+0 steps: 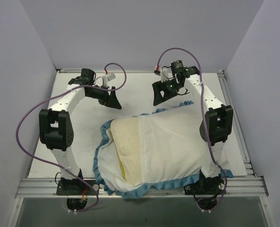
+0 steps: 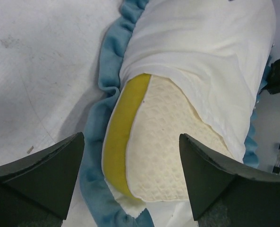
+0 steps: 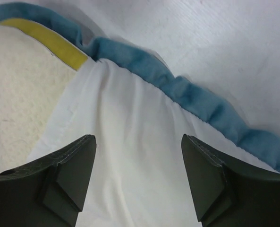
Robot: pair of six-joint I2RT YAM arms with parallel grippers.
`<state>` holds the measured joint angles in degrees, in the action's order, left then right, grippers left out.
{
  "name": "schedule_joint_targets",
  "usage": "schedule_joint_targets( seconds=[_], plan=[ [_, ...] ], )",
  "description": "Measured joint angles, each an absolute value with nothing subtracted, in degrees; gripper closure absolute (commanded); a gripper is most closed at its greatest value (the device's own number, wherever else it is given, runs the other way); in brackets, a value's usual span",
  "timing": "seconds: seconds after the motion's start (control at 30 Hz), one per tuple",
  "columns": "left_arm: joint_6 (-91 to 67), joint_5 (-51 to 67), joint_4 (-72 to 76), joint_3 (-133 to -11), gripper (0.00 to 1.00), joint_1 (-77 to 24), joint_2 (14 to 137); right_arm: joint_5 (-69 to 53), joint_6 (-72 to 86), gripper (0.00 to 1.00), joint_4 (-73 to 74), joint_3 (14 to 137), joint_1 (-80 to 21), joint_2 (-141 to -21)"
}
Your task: Put the pillow into the pillowcase
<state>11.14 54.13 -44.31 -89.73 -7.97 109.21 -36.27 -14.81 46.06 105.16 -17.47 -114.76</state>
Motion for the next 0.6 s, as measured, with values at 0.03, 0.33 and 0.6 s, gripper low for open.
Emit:
schedule_joint_targets(
  seconds=[0.03, 0.33, 0.6],
  plan=[
    [12.6, 53.7, -45.7, -89.4, 0.12, -8.3, 108.3, -36.7, -14.0, 0.26, 46.3, 107.7, -17.9, -115.6],
    [28.6, 45.8, -59.6, -89.1, 0.08, -6.5, 109.1, -43.3, -12.9, 0.28, 51.2, 113.1, -25.9, -120.8],
    [43.9, 42.2, -72.7, -89.2, 0.13, -2.1, 113.1, -42.8, -12.8, 0.31, 53.6, 103.7, -27.0, -121.6]
  ],
)
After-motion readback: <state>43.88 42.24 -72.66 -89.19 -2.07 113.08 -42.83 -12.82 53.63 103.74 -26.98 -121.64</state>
